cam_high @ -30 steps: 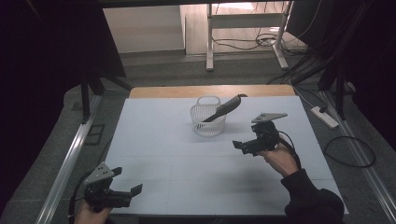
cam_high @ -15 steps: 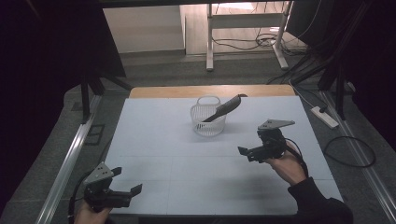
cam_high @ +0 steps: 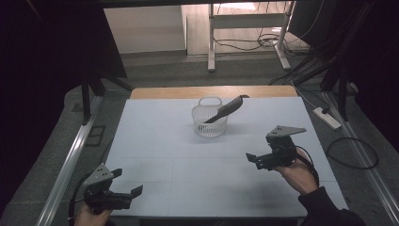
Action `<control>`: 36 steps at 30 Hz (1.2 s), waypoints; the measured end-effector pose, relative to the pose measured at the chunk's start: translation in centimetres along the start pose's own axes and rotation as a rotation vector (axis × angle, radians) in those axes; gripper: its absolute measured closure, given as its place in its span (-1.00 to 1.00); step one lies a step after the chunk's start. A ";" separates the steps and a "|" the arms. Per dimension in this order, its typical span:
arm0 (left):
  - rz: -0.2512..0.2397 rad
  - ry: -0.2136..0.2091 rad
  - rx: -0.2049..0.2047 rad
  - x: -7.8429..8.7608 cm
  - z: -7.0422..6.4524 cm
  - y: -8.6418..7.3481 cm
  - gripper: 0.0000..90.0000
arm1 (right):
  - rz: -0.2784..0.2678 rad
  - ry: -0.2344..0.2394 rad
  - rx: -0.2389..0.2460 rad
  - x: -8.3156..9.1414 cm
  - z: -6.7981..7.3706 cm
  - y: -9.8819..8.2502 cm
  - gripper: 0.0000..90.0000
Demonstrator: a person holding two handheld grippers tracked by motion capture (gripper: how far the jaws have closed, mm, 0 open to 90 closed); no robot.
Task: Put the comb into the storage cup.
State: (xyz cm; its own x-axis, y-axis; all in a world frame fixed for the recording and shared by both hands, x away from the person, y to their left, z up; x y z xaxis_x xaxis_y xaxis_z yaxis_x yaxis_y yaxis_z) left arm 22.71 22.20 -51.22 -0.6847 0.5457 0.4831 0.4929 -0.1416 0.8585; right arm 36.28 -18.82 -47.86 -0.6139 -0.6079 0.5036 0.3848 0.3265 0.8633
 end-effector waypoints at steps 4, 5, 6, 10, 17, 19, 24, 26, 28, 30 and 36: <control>-0.002 -0.001 0.001 0.0 0.0 0.0 -0.99 | 0.000 -0.009 -0.004 0.5 0.0 -0.4 -1.00; -0.002 -0.001 0.000 0.0 0.0 0.0 -0.99 | 0.000 -0.011 -0.006 0.6 0.0 -0.5 -1.00; -0.001 -0.001 -0.001 0.0 0.0 0.0 -0.99 | 0.000 -0.011 -0.007 0.7 0.0 -0.6 -1.00; -0.003 0.000 0.000 0.0 0.0 0.0 -0.99 | 0.001 -0.014 -0.009 1.1 0.0 -0.8 -1.00; -0.002 0.000 0.002 0.0 0.0 0.0 -0.99 | 0.012 -0.025 -0.011 1.8 -0.1 -1.4 -1.00; -0.002 -0.001 0.001 0.0 0.0 0.0 -0.99 | 0.014 -0.027 -0.015 2.0 -0.1 -1.6 -1.00; -0.003 0.001 0.001 0.1 0.0 0.0 -0.99 | 0.026 -0.036 -0.013 2.5 -0.2 -2.2 -1.00; -0.003 0.002 0.002 0.1 0.0 0.0 -0.99 | 0.027 -0.039 -0.018 2.7 -0.3 -2.4 -1.00; -0.003 0.002 0.002 0.1 0.0 0.0 -0.99 | 0.026 -0.040 -0.022 2.9 -0.4 -2.5 -1.00; -0.004 0.002 0.003 0.1 0.0 0.0 -0.99 | 0.023 -0.044 -0.024 3.1 -0.5 -2.6 -1.00; -0.004 0.001 0.005 0.1 0.0 0.0 -0.99 | 0.023 -0.049 -0.026 3.8 -0.5 -3.0 -1.00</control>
State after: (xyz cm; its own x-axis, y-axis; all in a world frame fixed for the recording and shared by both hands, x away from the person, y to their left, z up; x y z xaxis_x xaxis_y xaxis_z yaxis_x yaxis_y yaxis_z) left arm 22.69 22.28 -51.17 -0.6876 0.5451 0.4796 0.4923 -0.1354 0.8598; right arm 33.15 -22.45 -48.53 -0.6375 -0.5642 0.5248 0.4166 0.3205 0.8507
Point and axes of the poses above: each handheld gripper's, and its own axes: x roughly backward along the jaws, y roughly out of its top, z roughly to its left, the point moved 8 cm from there along -x, roughly forward along the jaws, and after that the axes turned 10 degrees about -z, right-handed, at the moved point
